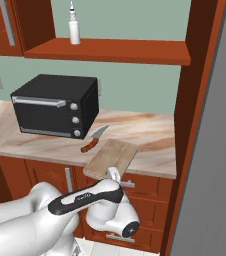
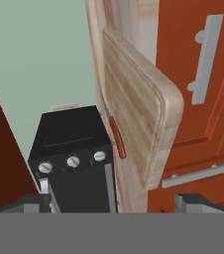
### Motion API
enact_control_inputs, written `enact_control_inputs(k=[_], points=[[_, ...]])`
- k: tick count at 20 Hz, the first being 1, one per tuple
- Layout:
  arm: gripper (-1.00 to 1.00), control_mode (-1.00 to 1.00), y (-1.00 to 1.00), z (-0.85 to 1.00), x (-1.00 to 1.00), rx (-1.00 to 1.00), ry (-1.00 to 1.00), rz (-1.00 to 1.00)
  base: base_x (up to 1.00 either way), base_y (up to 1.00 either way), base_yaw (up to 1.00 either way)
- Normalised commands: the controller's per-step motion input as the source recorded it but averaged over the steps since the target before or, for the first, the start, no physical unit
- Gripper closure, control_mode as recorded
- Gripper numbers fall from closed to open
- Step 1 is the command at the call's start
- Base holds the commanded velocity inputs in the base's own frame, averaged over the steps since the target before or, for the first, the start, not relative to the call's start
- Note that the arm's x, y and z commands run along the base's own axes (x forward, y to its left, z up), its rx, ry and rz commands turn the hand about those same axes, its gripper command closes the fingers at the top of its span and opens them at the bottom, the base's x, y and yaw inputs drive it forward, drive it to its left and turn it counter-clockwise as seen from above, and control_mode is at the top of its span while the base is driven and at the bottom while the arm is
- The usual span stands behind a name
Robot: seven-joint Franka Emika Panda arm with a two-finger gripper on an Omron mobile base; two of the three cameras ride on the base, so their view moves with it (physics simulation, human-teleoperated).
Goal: Move the cutting board and knife to the sink. Then move spray from the shelves to the counter.
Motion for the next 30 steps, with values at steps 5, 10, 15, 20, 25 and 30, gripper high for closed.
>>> enact_control_inputs(k=[5, 10, 15, 20, 25, 30], points=[[-1.00, -1.00, 0.00, -0.29, 0.00, 0.00, -0.03, 0.00, 0.00, 0.00, 0.00], [-1.00, -1.00, 0.00, -0.23, 0.02, 0.00, -0.07, 0.00, 0.00, 0.00, 0.00], [-1.00, -1.00, -0.01, -0.12, 0.12, 0.01, -0.08, 0.00, 0.00, 0.00, 0.00], [-1.00, -1.00, -0.05, -0.02, 0.24, 0.02, -0.06, 0.01, 0.00, 0.00, 0.00], [-1.00, -1.00, -0.02, -0.02, 0.26, 0.01, -0.05, 0.01, 0.00, 0.00, 0.00], [-1.00, -1.00, -0.03, -0.09, 0.21, 0.01, -0.04, 0.00, 0.00, 0.00, 0.00]])
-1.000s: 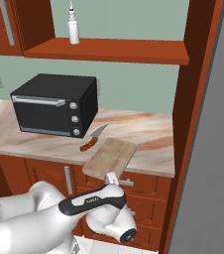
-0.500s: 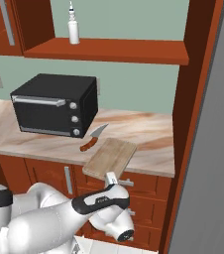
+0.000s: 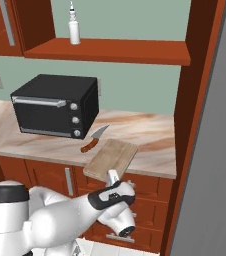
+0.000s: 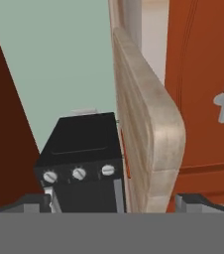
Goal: Move the cutting board and knife to the sink. Then move spray from the shelves to the counter.
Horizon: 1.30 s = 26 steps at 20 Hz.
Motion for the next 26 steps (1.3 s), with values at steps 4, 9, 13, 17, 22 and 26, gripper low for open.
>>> enact_control_inputs(k=[4, 9, 13, 17, 22, 26], points=[[-1.00, -1.00, -0.08, -0.14, 0.13, 0.01, -0.03, 0.00, 0.00, 0.00, 0.00], [-1.00, -1.00, -0.08, -0.16, 0.09, 0.00, -0.03, 0.00, 0.00, 0.00, 0.00], [-1.00, -1.00, -0.07, -0.24, 0.04, 0.00, -0.04, 0.00, 0.00, 0.00, 0.00], [-1.00, -1.00, -0.04, -0.27, 0.05, 0.00, -0.04, 0.00, 0.00, 0.00, 0.00], [-1.00, -1.00, -0.03, -0.26, 0.05, 0.00, -0.04, 0.00, 0.00, 0.00, 0.00], [-1.00, -1.00, -0.01, -0.26, 0.06, 0.00, -0.04, 0.00, 0.00, 0.00, 0.00]])
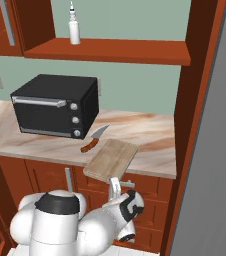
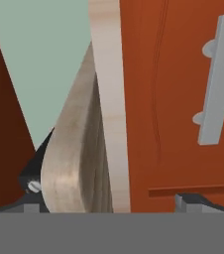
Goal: Move the cutting board and knife to the sink. Then move spray from the shelves to the counter.
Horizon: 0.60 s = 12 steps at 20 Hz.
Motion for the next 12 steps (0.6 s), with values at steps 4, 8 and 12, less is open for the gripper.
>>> enact_control_inputs(k=[4, 8, 12], points=[[-1.00, -1.00, -0.05, -0.07, 0.09, 0.01, -0.03, 0.00, 0.00, 0.00, 0.00], [-1.00, -1.00, -0.06, 0.00, 0.13, 0.03, -0.05, 0.00, 0.00, 0.00, 0.00], [-1.00, -1.00, -0.08, 0.00, 0.10, 0.04, -0.07, 0.00, 0.00, 0.00, 0.00]])
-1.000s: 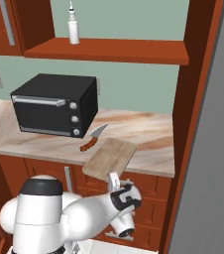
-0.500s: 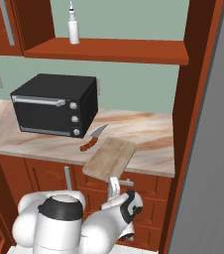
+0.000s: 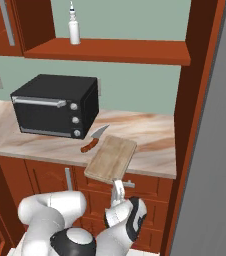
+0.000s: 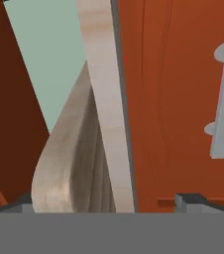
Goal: Move the cutting board and knife to the sink. Then move spray from the shelves to the counter.
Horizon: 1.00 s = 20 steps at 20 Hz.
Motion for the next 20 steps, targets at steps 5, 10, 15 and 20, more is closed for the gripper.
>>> enact_control_inputs(k=[5, 10, 15, 20], points=[[-1.00, -1.00, -0.02, 0.00, 0.02, 0.02, -0.10, 0.00, 0.00, 0.00, 0.00], [-1.00, -1.00, 0.00, 0.09, 0.00, 0.00, -0.13, 0.00, 0.00, 0.00, 0.00], [-1.00, -1.00, 0.00, 0.38, 0.00, 0.00, -0.11, 0.00, 0.00, 0.00, 0.00], [-1.00, -1.00, 0.01, 0.39, 0.00, 0.00, -0.01, 0.00, 0.00, 0.00, 0.00]])
